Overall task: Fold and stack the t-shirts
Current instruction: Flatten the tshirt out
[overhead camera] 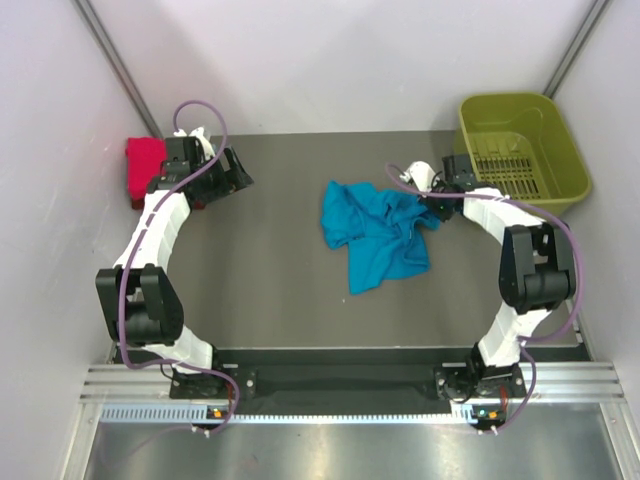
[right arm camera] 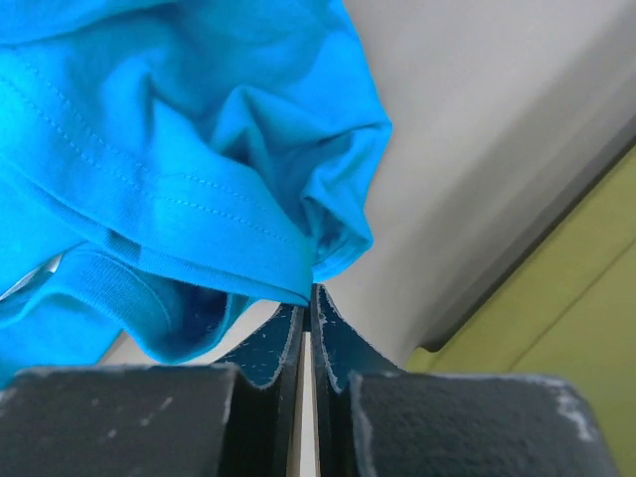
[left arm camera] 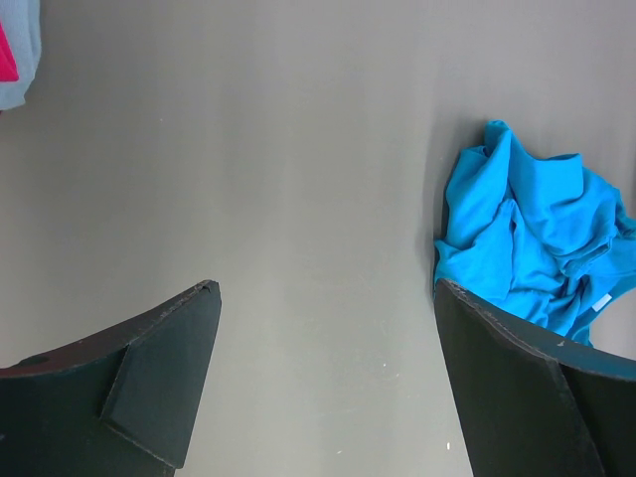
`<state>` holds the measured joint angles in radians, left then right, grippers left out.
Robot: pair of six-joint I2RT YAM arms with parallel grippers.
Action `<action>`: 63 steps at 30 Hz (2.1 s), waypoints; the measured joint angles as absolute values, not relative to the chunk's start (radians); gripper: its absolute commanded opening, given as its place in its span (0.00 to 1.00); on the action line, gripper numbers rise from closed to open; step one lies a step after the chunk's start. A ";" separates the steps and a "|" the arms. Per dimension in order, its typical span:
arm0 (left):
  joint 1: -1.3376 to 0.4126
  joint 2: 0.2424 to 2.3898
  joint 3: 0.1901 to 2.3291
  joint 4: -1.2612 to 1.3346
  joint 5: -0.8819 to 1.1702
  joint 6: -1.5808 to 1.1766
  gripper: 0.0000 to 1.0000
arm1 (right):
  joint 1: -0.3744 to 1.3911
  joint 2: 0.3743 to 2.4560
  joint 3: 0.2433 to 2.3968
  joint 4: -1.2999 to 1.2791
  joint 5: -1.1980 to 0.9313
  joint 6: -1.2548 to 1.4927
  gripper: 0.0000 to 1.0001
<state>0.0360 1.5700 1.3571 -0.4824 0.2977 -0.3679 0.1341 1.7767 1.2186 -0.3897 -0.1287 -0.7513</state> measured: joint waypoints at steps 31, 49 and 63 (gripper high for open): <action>-0.290 1.986 1.484 -0.646 0.358 -0.167 0.77 | 0.173 1.675 1.578 -0.485 -0.149 -0.522 0.00; -0.459 2.228 1.759 -0.643 0.370 -0.120 0.03 | 0.173 1.669 1.594 -0.470 -0.080 -0.502 0.00; -0.314 1.723 1.751 -0.686 0.142 0.065 0.01 | 0.159 1.536 1.765 -0.446 -0.070 -0.387 0.00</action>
<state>-0.3141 1.7229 1.7508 -0.6857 0.1425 0.0647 0.1593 1.5356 1.7649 -0.4461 -0.0704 -0.3874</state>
